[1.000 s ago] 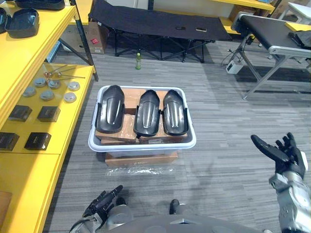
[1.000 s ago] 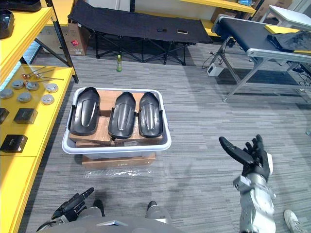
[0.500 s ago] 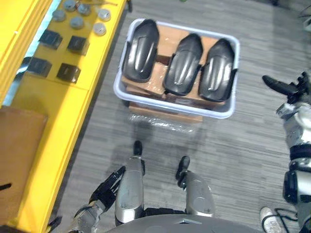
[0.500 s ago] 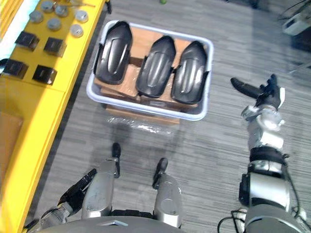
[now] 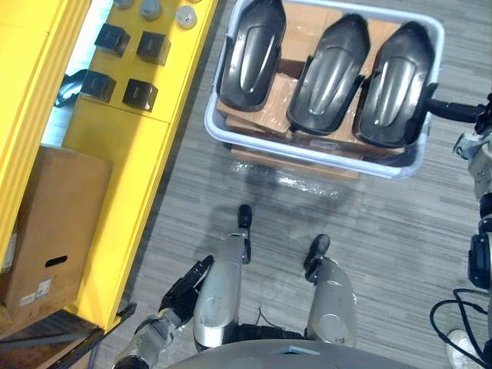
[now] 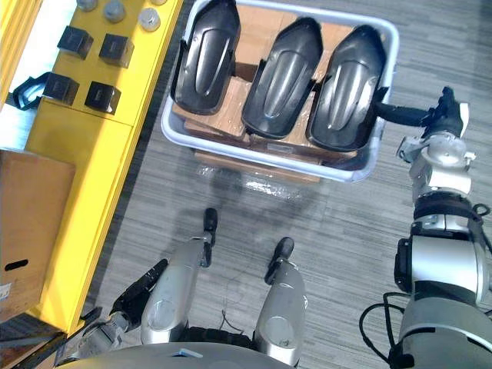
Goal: Walk over and take three plastic housings, then place them on the shelf
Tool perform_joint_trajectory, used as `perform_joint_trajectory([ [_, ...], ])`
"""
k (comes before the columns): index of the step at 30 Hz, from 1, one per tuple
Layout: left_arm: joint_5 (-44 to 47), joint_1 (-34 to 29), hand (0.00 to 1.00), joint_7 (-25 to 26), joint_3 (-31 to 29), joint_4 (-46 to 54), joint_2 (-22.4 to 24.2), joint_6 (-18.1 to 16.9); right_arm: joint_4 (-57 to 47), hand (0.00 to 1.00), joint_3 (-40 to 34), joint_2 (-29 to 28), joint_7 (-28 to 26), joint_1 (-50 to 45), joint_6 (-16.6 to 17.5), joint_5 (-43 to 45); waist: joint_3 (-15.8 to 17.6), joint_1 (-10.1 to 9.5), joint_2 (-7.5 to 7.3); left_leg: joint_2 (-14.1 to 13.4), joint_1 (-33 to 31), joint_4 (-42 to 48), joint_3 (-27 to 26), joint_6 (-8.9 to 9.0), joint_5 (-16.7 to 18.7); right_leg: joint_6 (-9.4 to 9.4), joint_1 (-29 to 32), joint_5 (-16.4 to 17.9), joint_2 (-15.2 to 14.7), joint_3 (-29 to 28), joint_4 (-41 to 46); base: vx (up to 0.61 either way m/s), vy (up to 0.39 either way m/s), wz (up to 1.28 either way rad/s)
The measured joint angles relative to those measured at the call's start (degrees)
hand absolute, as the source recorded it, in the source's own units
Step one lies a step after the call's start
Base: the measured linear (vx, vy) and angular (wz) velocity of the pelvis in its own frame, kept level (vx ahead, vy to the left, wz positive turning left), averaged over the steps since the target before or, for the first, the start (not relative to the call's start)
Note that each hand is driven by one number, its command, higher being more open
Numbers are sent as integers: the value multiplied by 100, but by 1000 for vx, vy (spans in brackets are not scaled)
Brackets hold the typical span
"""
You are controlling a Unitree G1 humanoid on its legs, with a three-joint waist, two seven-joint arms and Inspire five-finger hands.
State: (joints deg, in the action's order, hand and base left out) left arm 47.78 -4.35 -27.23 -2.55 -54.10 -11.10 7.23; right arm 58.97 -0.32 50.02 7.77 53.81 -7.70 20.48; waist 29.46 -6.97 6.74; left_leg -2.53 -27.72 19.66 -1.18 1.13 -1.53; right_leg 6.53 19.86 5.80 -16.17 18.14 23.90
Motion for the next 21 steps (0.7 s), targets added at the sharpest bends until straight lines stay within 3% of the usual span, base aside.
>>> perform_joint_trajectory([
  [3, 35, 91, 100, -78, 40, -53, 0, 2, 141, 100, 176, 4, -78, 149, -259, -215, 2, -90, 3, 2, -120, 75, 78, 28, -26, -46, 168, 172, -55, 47, 325, -18, -43, 15],
  [4, 115, 107, 100, -85, 75, -57, 1, 2, 157, 0, 272, 4, -201, 156, -334, -218, 2, -114, 6, 1, -183, 163, 126, 41, -27, -65, 212, 252, -71, 69, 458, -25, -62, 21],
  [8, 160, 227, 100, -156, 109, -171, 4, 1, 168, 0, 523, 9, -561, 289, -455, -678, 3, -214, 4, 8, -431, 252, 234, 87, -45, -123, 489, 419, -133, 169, 796, -45, -52, 15],
  [15, 161, 258, 100, -189, 97, -172, 4, -18, 339, 0, 731, 308, -621, 339, -554, -1576, 7, -220, -10, -40, -550, 467, 342, 125, 12, -185, 549, 636, -157, 263, 1099, -50, -27, 7],
  [21, 477, 273, 100, -64, 227, -134, 3, -304, 325, 0, 790, -106, -797, 249, -682, -1764, 26, -171, -153, -119, -452, 423, 290, 173, -27, -212, 476, 621, -98, 257, 1090, -7, -8, -2],
])
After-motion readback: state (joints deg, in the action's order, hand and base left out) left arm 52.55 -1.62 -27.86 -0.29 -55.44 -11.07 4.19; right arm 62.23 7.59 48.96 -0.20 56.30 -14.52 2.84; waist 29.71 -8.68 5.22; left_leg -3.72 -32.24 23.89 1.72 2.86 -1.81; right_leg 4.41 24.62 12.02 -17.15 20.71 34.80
